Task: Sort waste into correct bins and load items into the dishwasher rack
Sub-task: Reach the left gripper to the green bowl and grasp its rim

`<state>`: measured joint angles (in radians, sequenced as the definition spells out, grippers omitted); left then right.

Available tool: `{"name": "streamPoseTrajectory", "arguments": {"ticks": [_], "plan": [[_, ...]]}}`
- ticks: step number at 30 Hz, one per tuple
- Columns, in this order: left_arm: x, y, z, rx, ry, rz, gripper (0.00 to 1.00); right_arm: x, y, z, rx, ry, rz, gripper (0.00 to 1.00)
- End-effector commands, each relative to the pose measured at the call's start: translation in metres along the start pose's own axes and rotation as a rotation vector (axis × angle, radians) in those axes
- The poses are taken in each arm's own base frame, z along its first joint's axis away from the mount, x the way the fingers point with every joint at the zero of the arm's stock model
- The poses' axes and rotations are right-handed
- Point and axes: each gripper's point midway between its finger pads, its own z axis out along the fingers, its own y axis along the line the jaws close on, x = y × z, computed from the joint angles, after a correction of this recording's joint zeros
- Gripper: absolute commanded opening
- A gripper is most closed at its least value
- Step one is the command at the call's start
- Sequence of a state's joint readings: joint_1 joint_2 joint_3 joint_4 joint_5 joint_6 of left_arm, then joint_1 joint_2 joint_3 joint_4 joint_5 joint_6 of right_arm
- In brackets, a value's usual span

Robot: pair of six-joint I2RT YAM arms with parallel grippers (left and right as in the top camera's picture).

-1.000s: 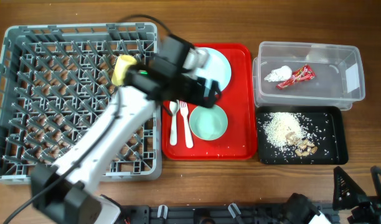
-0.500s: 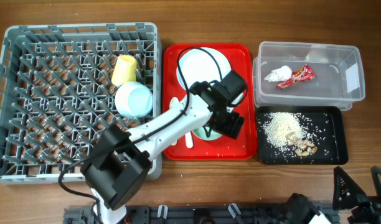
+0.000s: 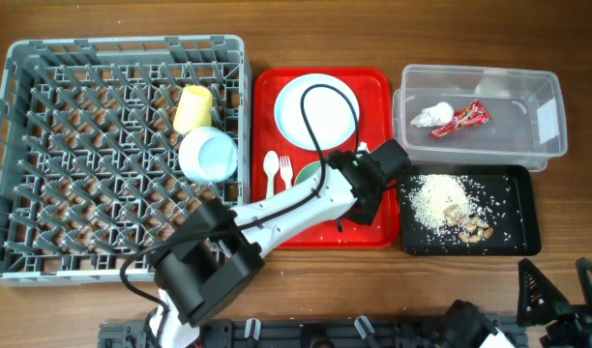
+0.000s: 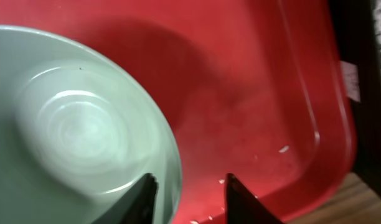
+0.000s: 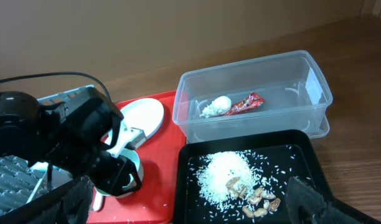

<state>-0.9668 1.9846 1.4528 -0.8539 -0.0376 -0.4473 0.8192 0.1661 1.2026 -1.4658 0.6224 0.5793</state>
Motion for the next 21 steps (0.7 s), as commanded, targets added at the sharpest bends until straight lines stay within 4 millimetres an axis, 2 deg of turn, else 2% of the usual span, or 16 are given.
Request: {"name": "streamPoseTrajectory", "arguments": {"ticks": [1, 3, 10, 13, 14, 16, 18, 21], "plan": [[-0.008, 0.011, 0.004, -0.071, -0.039, -0.013, 0.32, -0.001, -0.003, -0.002, 0.005, -0.016, 0.015, 1.00], [-0.008, 0.011, 0.004, -0.074, -0.040, -0.013, 0.29, -0.001, -0.003, -0.002, 0.005, -0.016, 0.015, 1.00], [0.007, 0.014, 0.018, -0.085, -0.015, 0.001, 0.27, -0.001, -0.003, -0.002, 0.005, -0.016, 0.015, 1.00], [0.007, 0.015, 0.018, -0.091, -0.016, 0.006, 0.13, -0.001, -0.003, -0.002, 0.005, -0.016, 0.015, 1.00], [0.006, 0.017, 0.018, -0.099, -0.020, 0.007, 0.04, -0.001, -0.003, -0.002, 0.005, -0.016, 0.015, 1.00], [0.001, 0.023, 0.017, -0.137, -0.048, 0.007, 0.04, -0.001, -0.003, -0.002, 0.005, -0.016, 0.015, 1.00], [-0.009, 0.025, 0.004, -0.146, -0.076, 0.020, 0.04, -0.001, -0.003, -0.002, 0.005, -0.016, 0.015, 1.00], [-0.027, 0.025, -0.045, -0.110, -0.106, 0.002, 0.04, -0.001, -0.003, -0.002, 0.005, -0.016, 0.015, 1.00]]}}
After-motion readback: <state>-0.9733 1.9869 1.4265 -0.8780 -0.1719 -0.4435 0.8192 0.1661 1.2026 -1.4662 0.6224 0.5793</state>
